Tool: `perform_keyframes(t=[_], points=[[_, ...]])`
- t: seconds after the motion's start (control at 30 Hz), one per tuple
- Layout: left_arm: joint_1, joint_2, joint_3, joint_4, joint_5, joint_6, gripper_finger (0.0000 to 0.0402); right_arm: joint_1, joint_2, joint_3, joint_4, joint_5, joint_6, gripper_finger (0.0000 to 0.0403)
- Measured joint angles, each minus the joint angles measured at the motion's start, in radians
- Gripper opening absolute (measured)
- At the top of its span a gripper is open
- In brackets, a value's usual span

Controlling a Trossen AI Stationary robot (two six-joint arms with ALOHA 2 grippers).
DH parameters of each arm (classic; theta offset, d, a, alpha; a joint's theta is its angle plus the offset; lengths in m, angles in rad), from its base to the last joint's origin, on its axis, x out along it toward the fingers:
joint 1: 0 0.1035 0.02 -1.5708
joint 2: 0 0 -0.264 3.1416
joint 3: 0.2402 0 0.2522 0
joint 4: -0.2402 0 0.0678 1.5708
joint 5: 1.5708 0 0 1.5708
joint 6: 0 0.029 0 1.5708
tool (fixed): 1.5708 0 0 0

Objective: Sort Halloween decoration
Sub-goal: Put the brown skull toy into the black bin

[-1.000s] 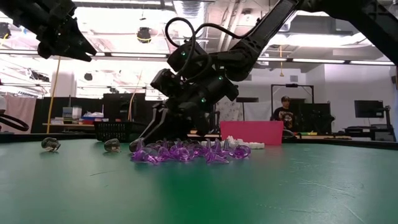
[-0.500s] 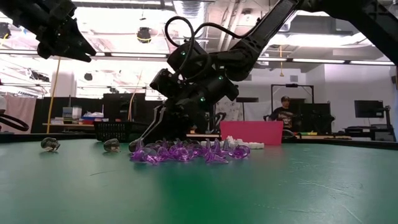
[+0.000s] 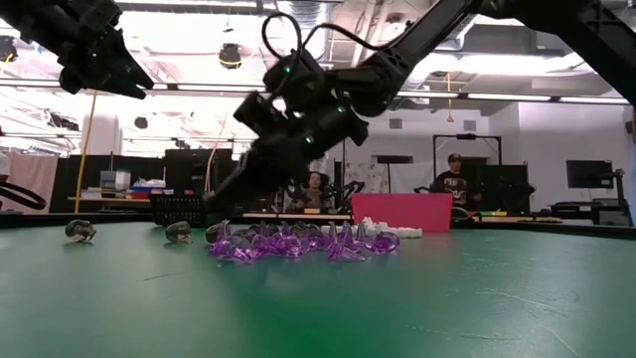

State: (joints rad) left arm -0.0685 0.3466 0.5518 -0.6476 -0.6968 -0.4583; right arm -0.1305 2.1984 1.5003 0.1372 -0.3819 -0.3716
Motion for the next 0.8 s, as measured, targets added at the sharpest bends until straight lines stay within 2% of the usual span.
perform_keyframes(t=[0.33,0.53,0.8], points=[[0.000,0.000,0.000,0.002,-0.026,-0.001,0.0183,-0.057,-0.002,0.106,0.004,0.085,-0.002,0.0120],[0.000,0.000,0.000,0.002,-0.031,-0.002,0.0183,-0.094,-0.002,0.142,0.010,0.175,-0.002,0.0120],[0.000,0.000,0.000,0.003,-0.042,-0.004,0.0183,-0.127,0.048,0.240,0.045,0.204,0.004,0.0120]])
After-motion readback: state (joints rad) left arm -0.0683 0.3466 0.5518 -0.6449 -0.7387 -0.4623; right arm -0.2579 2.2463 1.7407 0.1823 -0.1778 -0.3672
